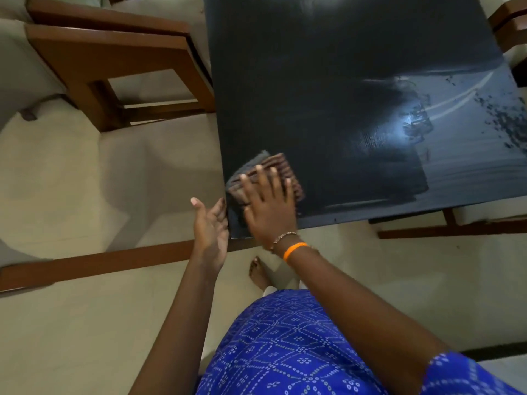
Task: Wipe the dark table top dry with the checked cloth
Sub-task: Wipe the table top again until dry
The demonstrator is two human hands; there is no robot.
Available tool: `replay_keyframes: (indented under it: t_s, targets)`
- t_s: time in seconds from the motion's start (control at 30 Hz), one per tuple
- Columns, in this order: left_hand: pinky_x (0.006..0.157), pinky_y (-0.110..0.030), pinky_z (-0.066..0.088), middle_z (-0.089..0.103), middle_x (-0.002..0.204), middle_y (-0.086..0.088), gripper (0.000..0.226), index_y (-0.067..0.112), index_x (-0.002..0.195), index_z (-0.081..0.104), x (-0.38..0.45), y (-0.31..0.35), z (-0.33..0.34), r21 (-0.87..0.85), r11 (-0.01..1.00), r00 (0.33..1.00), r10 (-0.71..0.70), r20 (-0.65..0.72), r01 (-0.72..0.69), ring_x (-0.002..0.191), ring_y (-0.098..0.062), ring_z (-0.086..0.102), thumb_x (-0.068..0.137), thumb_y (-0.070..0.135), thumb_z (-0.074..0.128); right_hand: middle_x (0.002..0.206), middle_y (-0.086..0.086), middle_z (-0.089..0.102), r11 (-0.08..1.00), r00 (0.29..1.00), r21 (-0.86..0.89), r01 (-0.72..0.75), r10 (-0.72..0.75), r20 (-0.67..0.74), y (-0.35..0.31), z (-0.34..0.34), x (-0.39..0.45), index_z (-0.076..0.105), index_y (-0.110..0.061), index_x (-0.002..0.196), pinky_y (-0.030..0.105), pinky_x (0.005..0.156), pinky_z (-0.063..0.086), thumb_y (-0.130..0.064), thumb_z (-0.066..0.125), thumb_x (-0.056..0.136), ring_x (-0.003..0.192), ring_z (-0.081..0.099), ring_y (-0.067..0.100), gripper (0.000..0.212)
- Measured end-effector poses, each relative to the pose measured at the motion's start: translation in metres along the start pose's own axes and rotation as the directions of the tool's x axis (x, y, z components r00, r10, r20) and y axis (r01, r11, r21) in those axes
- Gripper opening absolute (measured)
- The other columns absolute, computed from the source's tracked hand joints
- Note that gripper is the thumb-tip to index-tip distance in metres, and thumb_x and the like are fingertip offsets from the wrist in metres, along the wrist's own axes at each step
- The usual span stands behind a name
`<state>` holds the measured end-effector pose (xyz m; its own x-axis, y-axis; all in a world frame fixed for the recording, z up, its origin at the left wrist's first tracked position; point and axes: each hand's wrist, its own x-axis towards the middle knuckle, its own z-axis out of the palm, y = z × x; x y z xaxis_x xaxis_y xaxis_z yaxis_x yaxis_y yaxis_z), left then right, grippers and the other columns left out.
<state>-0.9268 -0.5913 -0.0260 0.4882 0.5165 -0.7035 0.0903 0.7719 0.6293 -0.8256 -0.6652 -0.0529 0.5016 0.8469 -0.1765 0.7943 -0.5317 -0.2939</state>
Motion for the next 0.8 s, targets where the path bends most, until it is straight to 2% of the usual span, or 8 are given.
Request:
replay_keyframes:
  t_s: [0.13,0.23,0.33,0.43,0.53,0.63,0.7,0.8]
  targets:
    - [0.114,-0.043,0.027,0.046,0.14,-0.015,0.087,0.007,0.139,0.037,-0.005,-0.001,-0.007,-0.083,0.997,1.0,-0.005,0.013,0.006,0.13,-0.026,0.043,0.086,0.068,0.005,0.16,0.007,0.005,0.99,0.989,-0.006,0.139,-0.138,0.06,-0.032,0.006,0.008,0.017,-0.029,0.148,0.051,0.116,-0.004,-0.035,0.038,0.092,0.147,0.001,0.03,0.06]
    - [0.112,-0.043,0.029,0.048,0.139,-0.016,0.083,0.007,0.137,0.04,-0.009,-0.003,-0.009,-0.1,0.994,0.999,0.027,-0.04,-0.031,0.127,-0.026,0.046,0.088,0.067,0.009,0.158,0.006,0.014,0.97,0.969,-0.03,0.243,-0.242,0.044,-0.022,0.011,-0.013,0.023,-0.029,0.147,0.052,0.117,0.003,-0.036,0.041,0.09,0.146,0.01,0.03,0.06]
    - [0.112,-0.049,0.028,0.041,0.145,-0.014,0.076,0.014,0.144,0.027,-0.014,-0.012,-0.007,0.016,0.999,0.988,0.045,-0.146,-0.043,0.132,-0.029,0.04,0.089,0.065,0.012,0.152,0.006,0.034,0.92,0.93,-0.153,0.36,-0.366,-0.014,-0.004,0.012,-0.04,0.036,-0.028,0.142,0.053,0.113,0.021,-0.035,0.044,0.086,0.14,0.031,0.03,0.057]
    - [0.109,-0.037,0.032,0.04,0.146,-0.009,0.068,0.015,0.142,0.033,-0.016,-0.019,-0.004,0.202,0.976,0.975,0.118,-0.186,-0.08,0.133,-0.024,0.039,0.093,0.057,0.013,0.149,0.005,0.039,0.88,0.904,-0.243,0.409,-0.427,-0.024,0.032,0.007,-0.055,0.039,-0.029,0.14,0.051,0.112,0.024,-0.028,0.045,0.081,0.138,0.035,0.029,0.06]
    - [0.096,-0.023,0.04,0.051,0.135,0.0,0.059,0.014,0.135,0.045,-0.017,-0.023,0.004,0.289,0.952,0.975,0.15,-0.166,-0.098,0.123,-0.014,0.047,0.097,0.048,0.016,0.151,0.005,0.036,0.919,0.942,-0.255,0.301,-0.327,-0.069,0.088,-0.006,-0.068,0.037,-0.028,0.142,0.048,0.114,0.021,-0.027,0.046,0.082,0.14,0.032,0.028,0.061]
    - [0.082,-0.015,0.039,0.054,0.118,0.011,0.054,0.018,0.133,0.047,-0.018,-0.025,0.01,0.339,0.934,0.965,0.184,-0.185,-0.113,0.111,-0.004,0.047,0.098,0.046,0.017,0.15,0.007,0.036,0.973,0.983,-0.21,0.096,-0.126,-0.134,0.15,-0.024,-0.089,0.035,-0.027,0.142,0.045,0.113,0.018,-0.03,0.037,0.088,0.139,0.032,0.03,0.055]
    - [0.082,-0.015,0.038,0.054,0.117,0.012,0.054,0.018,0.134,0.047,-0.019,-0.026,0.011,0.343,0.933,0.963,0.188,-0.192,-0.114,0.11,-0.003,0.047,0.098,0.046,0.017,0.151,0.01,0.035,0.986,0.986,-0.151,-0.067,0.042,-0.162,0.184,-0.036,-0.103,0.032,-0.025,0.142,0.046,0.113,0.018,-0.03,0.034,0.088,0.14,0.03,0.033,0.055]
    - [0.092,-0.02,0.037,0.053,0.131,0.005,0.054,0.016,0.134,0.045,-0.019,-0.024,0.01,0.335,0.935,0.966,0.186,-0.179,-0.118,0.118,-0.007,0.046,0.098,0.046,0.017,0.153,0.01,0.03,0.956,0.947,-0.068,-0.286,0.271,-0.176,0.202,-0.045,-0.113,0.033,-0.023,0.143,0.048,0.114,0.017,-0.029,0.03,0.083,0.142,0.025,0.033,0.06]
